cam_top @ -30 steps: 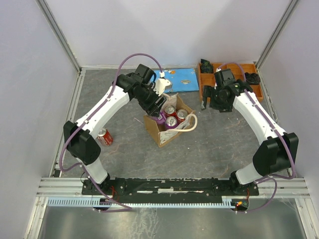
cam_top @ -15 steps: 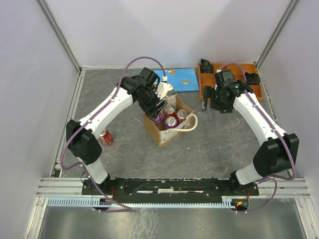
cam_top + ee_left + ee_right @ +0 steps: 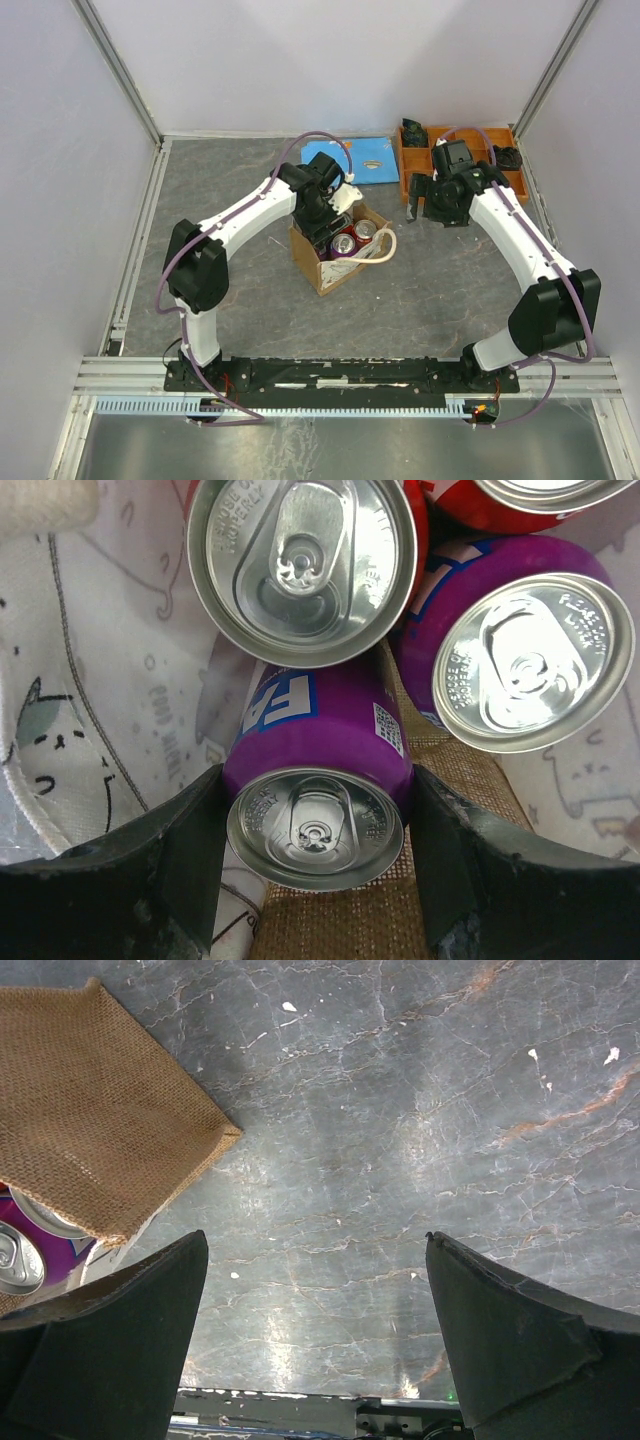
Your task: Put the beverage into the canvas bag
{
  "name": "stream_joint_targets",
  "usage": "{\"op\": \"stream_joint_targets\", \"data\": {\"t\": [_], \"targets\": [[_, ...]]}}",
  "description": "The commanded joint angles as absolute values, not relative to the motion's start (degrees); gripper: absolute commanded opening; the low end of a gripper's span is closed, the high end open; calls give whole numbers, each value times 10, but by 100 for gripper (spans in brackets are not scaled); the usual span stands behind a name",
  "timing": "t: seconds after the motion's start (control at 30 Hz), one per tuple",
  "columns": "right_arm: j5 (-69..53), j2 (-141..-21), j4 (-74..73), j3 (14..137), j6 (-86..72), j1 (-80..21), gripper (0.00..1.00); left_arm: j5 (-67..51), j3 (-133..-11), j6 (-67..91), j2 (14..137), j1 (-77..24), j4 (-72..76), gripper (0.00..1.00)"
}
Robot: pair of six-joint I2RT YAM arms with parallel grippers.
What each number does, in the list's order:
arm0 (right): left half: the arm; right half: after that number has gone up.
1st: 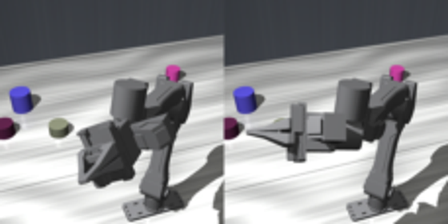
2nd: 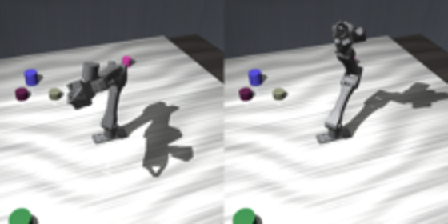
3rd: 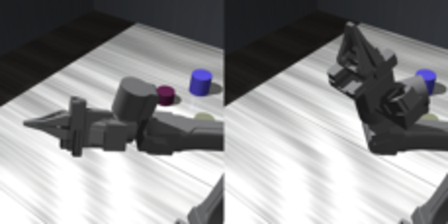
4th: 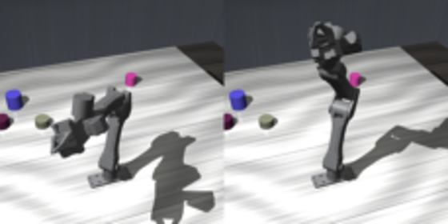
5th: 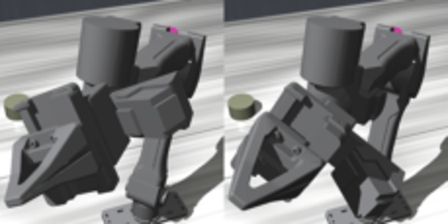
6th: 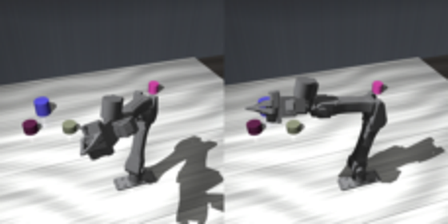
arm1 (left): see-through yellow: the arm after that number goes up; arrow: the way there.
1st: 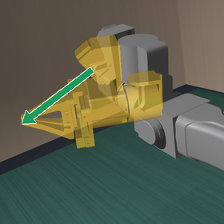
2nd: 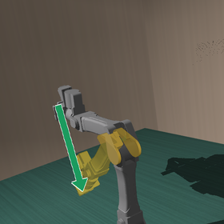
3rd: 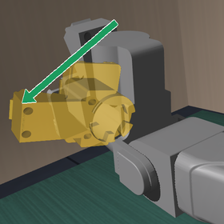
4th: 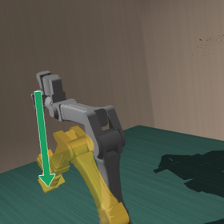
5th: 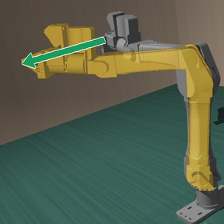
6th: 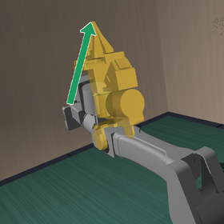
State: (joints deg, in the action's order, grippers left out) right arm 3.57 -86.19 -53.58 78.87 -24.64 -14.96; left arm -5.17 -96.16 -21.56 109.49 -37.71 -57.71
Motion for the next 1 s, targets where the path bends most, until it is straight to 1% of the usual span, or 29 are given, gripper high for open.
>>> {"op": "stream_joint_targets", "data": {"t": [0.0, 0.33, 0.4, 0.43, 0.53, 0.57, 0.63, 0.67, 0.7, 0.77, 0.8, 0.87, 0.93, 0.97], "targets": [[50, -837, -532, 785, -241, -143, 97, -10, -973, -230, 1088, -375, -545, 3], [39, -852, -531, 796, -232, -134, 98, 28, -930, -205, 1089, -375, -508, 3], [37, -856, -532, 802, -229, -133, 97, 32, -923, -199, 1091, -375, -500, 6], [37, -858, -533, 804, -227, -132, 98, 34, -921, -195, 1091, -375, -496, 10], [36, -859, -536, 807, -223, -131, 98, 41, -923, -187, 1092, -375, -492, 28], [36, -859, -537, 808, -222, -129, 98, 43, -926, -184, 1092, -375, -491, 31], [34, -861, -538, 808, -221, -127, 98, 48, -933, -181, 1089, -375, -491, 50], [34, -861, -538, 809, -220, -127, 98, 49, -936, -180, 1087, -376, -492, 52], [34, -861, -539, 809, -220, -126, 98, 52, -941, -178, 1085, -376, -494, 61], [32, -862, -538, 809, -219, -124, 98, 53, -950, -174, 1078, -375, -499, 64], [31, -862, -537, 810, -218, -124, 98, 54, -955, -171, 1074, -375, -503, 71], [28, -865, -537, 812, -218, -123, 98, 53, -963, -165, 1062, -376, -506, 72], [24, -869, -535, 812, -219, -122, 98, 52, -971, -159, 1053, -375, -506, 91], [22, -870, -533, 813, -219, -122, 97, 53, -975, -157, 1050, -375, -508, 98]]}}
